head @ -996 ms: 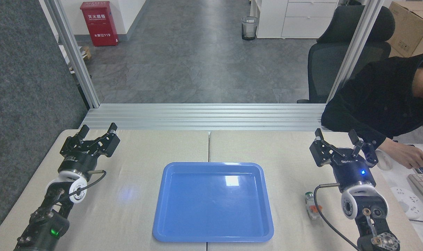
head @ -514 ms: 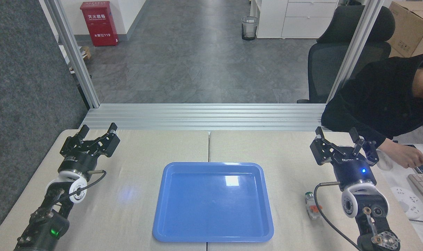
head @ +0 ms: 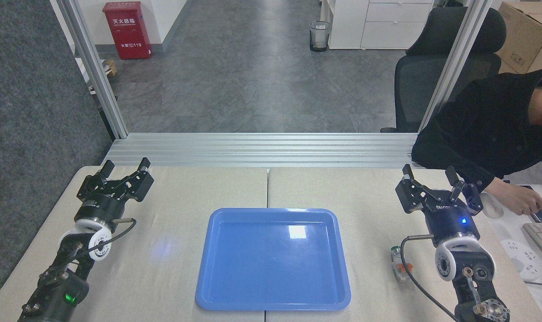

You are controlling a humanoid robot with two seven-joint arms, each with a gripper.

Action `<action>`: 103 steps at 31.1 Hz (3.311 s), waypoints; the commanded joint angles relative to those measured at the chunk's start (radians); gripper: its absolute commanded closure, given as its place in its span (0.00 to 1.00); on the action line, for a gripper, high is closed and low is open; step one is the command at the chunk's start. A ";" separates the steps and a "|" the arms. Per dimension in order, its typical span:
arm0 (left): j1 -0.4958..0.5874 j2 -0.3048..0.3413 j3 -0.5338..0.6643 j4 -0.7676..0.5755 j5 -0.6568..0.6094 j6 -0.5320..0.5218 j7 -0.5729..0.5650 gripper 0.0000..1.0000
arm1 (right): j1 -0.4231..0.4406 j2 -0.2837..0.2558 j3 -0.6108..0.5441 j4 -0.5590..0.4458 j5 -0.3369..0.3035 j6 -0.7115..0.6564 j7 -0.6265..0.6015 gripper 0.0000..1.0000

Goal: Pick up switch part and place in tray

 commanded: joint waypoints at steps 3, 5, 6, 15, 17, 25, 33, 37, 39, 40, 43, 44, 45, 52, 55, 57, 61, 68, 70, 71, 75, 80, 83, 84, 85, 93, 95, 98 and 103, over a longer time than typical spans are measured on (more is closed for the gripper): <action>0.000 0.000 0.000 0.000 0.000 0.000 0.000 0.00 | 0.000 0.034 -0.034 -0.007 -0.008 -0.025 0.001 0.00; 0.000 0.000 0.000 0.000 0.000 0.000 0.000 0.00 | 0.002 0.041 -0.033 -0.007 -0.008 -0.036 0.001 0.00; 0.000 0.000 0.000 0.000 0.000 0.000 0.000 0.00 | 0.002 0.043 -0.031 -0.007 -0.008 -0.037 0.001 0.00; 0.000 0.000 0.000 0.000 0.000 0.000 0.000 0.00 | 0.019 0.040 -0.030 -0.007 -0.006 -0.045 -0.002 0.00; 0.000 0.000 0.000 0.000 0.000 0.000 0.000 0.00 | 0.019 0.031 -0.030 -0.007 -0.003 -0.053 -0.002 0.00; 0.000 0.000 0.000 0.000 0.000 0.000 0.000 0.00 | 0.019 -0.026 -0.028 -0.003 0.000 -0.065 0.002 0.00; 0.000 0.000 0.000 0.000 0.000 -0.001 0.000 0.00 | 0.017 -0.055 -0.033 -0.003 -0.002 -0.068 0.005 0.00; 0.000 0.000 0.000 0.000 0.000 -0.001 0.000 0.00 | 0.020 -0.052 -0.030 -0.003 -0.002 -0.069 0.005 0.00; 0.000 0.000 0.000 0.000 0.000 0.000 0.000 0.00 | 0.028 -0.049 -0.030 -0.003 -0.003 -0.071 0.005 0.00; 0.000 0.000 0.000 0.000 0.000 0.000 0.000 0.00 | 0.035 -0.048 -0.030 -0.003 -0.005 -0.071 0.005 0.00; 0.000 0.000 0.000 0.000 0.000 0.000 0.000 0.00 | 0.043 -0.040 -0.028 -0.004 -0.005 -0.071 0.005 0.00; 0.000 0.000 0.000 0.000 0.000 0.000 0.000 0.00 | 0.045 -0.040 -0.028 -0.004 -0.005 -0.071 0.005 0.00; 0.000 0.000 0.000 0.000 0.000 0.000 0.000 0.00 | 0.048 -0.040 -0.028 -0.004 -0.005 -0.071 0.005 0.00; 0.000 0.000 0.000 0.000 0.000 0.000 0.000 0.00 | 0.153 -0.035 -0.030 -0.004 -0.008 -0.068 0.005 0.00; 0.000 0.000 0.000 0.000 0.000 0.000 0.000 0.00 | 0.235 -0.011 -0.031 -0.004 -0.009 -0.070 0.004 0.00; 0.000 0.000 0.000 0.000 0.000 0.000 0.000 0.00 | 0.276 0.027 -0.031 0.000 -0.012 -0.070 0.004 0.00; 0.000 0.000 0.000 0.000 0.000 0.000 0.000 0.00 | 0.315 0.113 -0.030 0.061 -0.014 -0.070 0.004 0.00; 0.000 0.000 0.000 0.000 0.000 0.000 0.000 0.00 | 0.336 0.143 -0.030 0.164 -0.089 -0.112 0.004 0.01; 0.000 0.000 0.000 0.000 0.000 0.000 0.000 0.00 | 0.333 0.132 -0.030 0.186 -0.094 -0.125 0.004 0.02; 0.000 0.000 0.000 0.000 0.000 0.000 0.000 0.00 | 0.332 0.126 -0.030 0.194 -0.094 -0.126 0.004 0.02; 0.000 0.000 0.000 0.000 0.000 0.000 0.000 0.00 | 0.319 0.118 -0.030 0.224 -0.092 -0.122 0.004 0.03; 0.000 0.000 0.000 0.000 0.000 0.000 0.000 0.00 | 0.279 0.095 -0.030 0.270 -0.091 -0.114 0.004 0.04; 0.000 0.000 0.000 0.000 0.000 0.000 0.000 0.00 | 0.263 0.080 -0.027 0.276 -0.091 -0.106 0.004 0.07; 0.000 0.000 0.000 0.000 0.000 0.000 0.000 0.00 | 0.258 0.077 -0.022 0.276 -0.085 -0.106 0.005 0.09; 0.000 0.000 0.000 0.000 0.000 0.000 0.000 0.00 | 0.256 0.075 -0.013 0.276 -0.080 -0.105 0.007 0.11; 0.000 0.000 0.000 -0.002 0.000 -0.001 0.000 0.00 | 0.266 0.081 0.029 0.263 -0.083 -0.086 0.034 0.85; 0.000 0.000 0.000 0.000 0.000 -0.001 0.000 0.00 | 0.266 0.081 0.026 0.255 -0.083 -0.085 0.036 1.00; 0.000 0.000 0.002 0.000 0.000 0.000 0.000 0.00 | 0.266 0.080 0.015 0.229 -0.086 -0.083 0.036 1.00; 0.000 0.000 0.000 0.000 0.000 -0.001 0.000 0.00 | 0.259 0.069 0.004 0.155 -0.097 -0.086 0.036 1.00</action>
